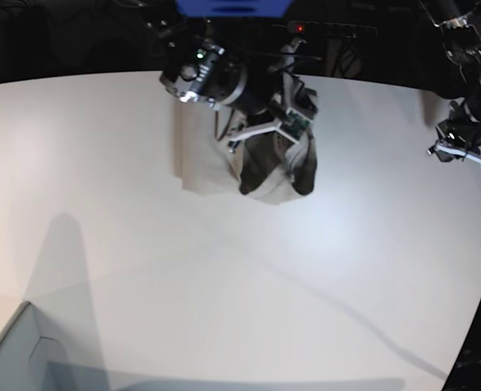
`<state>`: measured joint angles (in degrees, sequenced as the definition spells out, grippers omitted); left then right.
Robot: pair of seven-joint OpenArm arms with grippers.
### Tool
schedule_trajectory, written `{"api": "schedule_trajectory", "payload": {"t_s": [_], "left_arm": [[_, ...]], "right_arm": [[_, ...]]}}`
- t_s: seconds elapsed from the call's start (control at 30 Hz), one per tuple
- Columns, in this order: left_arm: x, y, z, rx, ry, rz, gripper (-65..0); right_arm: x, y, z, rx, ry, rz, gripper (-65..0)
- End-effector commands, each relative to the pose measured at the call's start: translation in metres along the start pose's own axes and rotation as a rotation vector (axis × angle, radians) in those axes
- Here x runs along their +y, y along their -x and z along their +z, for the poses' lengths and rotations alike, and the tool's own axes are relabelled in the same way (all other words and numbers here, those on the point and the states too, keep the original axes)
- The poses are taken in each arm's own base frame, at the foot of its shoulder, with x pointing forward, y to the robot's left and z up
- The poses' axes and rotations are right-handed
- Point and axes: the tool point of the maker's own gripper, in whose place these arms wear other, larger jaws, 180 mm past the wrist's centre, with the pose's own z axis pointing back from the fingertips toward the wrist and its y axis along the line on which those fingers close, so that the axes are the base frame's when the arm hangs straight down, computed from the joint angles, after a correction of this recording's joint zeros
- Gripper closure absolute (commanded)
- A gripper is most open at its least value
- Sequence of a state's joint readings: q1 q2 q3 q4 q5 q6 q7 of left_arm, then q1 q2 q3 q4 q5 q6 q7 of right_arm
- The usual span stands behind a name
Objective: Layout the t-shirt on the table in an organized manner, then fold the t-shirt properly
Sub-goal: 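Release the folded end with the right gripper and raise it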
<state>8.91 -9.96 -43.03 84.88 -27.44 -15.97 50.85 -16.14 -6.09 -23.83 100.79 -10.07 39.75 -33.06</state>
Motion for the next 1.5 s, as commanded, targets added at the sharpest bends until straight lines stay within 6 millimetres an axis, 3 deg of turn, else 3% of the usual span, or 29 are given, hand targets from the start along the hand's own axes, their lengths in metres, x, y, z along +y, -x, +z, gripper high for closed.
{"api": "schedule_trajectory", "payload": {"t_s": [0.0, 0.17, 0.33, 0.5, 0.57, 0.77, 0.97, 1.03, 1.13, 1.3, 1.37, 1.47], "left_arm": [[0.000, -0.014, 0.004, -0.037, 0.007, -0.015, -0.1], [0.000, -0.014, 0.004, -0.037, 0.007, -0.015, -0.1], [-0.002, -0.014, 0.004, -0.039, 0.009, -0.014, -0.1], [0.000, -0.014, 0.004, -0.037, 0.007, -0.015, -0.1], [0.000, -0.014, 0.004, -0.037, 0.006, -0.015, -0.1], [-0.002, -0.013, 0.004, -0.037, 0.009, -0.013, -0.1], [-0.002, -0.011, 0.003, -0.033, 0.009, -0.008, -0.1], [-0.003, -0.012, 0.002, -0.035, 0.011, -0.007, -0.1], [-0.004, -0.013, 0.002, -0.037, 0.014, -0.006, -0.1], [-0.004, -0.016, 0.001, -0.042, 0.014, -0.008, -0.1], [-0.003, -0.018, 0.002, -0.046, 0.013, -0.010, -0.1], [-0.006, -0.025, 0.001, -0.059, 0.019, -0.011, -0.1]], "right_arm": [[-0.018, -0.016, 0.010, -0.054, 0.050, 0.007, -10.2], [-0.089, -0.025, 0.043, -0.093, 0.253, -0.022, -9.9], [-0.111, -0.013, 0.026, -0.054, 0.255, -0.054, -9.9], [-0.100, -0.015, -0.003, -0.036, 0.179, -0.067, -9.9], [-0.085, -0.017, -0.014, -0.032, 0.130, -0.046, -9.9], [-0.053, -0.041, -0.034, -0.052, 0.028, 0.054, -9.9], [-0.047, -0.077, -0.009, -0.150, 0.066, 0.115, -10.4], [-0.049, -0.078, 0.006, -0.167, 0.095, 0.134, -10.4], [-0.061, -0.064, 0.031, -0.150, 0.154, 0.152, -10.4], [-0.100, -0.010, 0.060, -0.051, 0.290, 0.026, -10.3], [-0.100, 0.009, 0.061, -0.014, 0.293, -0.017, -10.1], [-0.084, 0.030, 0.053, 0.024, 0.251, -0.066, -10.0]]}}
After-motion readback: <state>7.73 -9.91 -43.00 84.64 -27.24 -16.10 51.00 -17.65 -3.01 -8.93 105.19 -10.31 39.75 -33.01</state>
